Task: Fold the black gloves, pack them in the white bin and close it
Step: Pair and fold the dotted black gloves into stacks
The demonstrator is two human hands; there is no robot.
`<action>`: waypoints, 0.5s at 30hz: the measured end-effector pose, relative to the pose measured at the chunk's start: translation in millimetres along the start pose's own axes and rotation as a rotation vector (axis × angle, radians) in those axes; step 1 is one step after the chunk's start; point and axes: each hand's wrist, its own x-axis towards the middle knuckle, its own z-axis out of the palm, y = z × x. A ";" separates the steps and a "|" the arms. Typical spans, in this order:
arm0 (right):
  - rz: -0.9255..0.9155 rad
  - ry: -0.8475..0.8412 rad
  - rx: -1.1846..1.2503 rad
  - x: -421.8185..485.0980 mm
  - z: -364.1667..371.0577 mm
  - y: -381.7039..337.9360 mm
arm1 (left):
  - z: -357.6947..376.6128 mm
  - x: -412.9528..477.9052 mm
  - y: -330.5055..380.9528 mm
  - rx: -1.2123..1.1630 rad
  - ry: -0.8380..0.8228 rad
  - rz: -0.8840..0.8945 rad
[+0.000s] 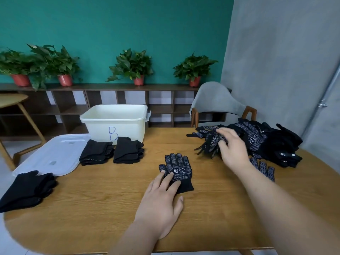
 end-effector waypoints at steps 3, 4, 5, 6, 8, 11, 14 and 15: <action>0.005 0.140 0.218 6.2 -25.1 -24.8 | -1.5 -1.8 0.6 -0.003 0.029 0.003; 0.005 0.175 0.275 6.0 -31.0 -30.8 | -2.0 -2.4 0.8 -0.004 0.042 0.004; 0.008 0.202 0.312 4.7 -35.8 -35.7 | -2.4 -2.6 0.9 -0.006 0.052 0.003; 0.005 0.221 0.325 2.4 -39.6 -39.5 | -2.4 -2.6 0.9 -0.008 0.060 0.001; -0.005 0.167 0.239 -2.1 -43.2 -39.3 | -1.6 -1.7 0.1 -0.014 0.072 -0.007; 0.061 -0.272 -0.101 -14.0 -41.3 -22.7 | -0.1 -1.6 -0.6 -0.023 0.082 -0.008; 0.095 -0.398 -0.336 -35.1 -38.8 -1.8 | -0.2 -2.9 0.2 -0.031 0.088 0.006; 0.101 -0.369 -0.348 -42.7 -39.7 2.1 | -0.2 -3.1 0.5 -0.032 0.092 0.004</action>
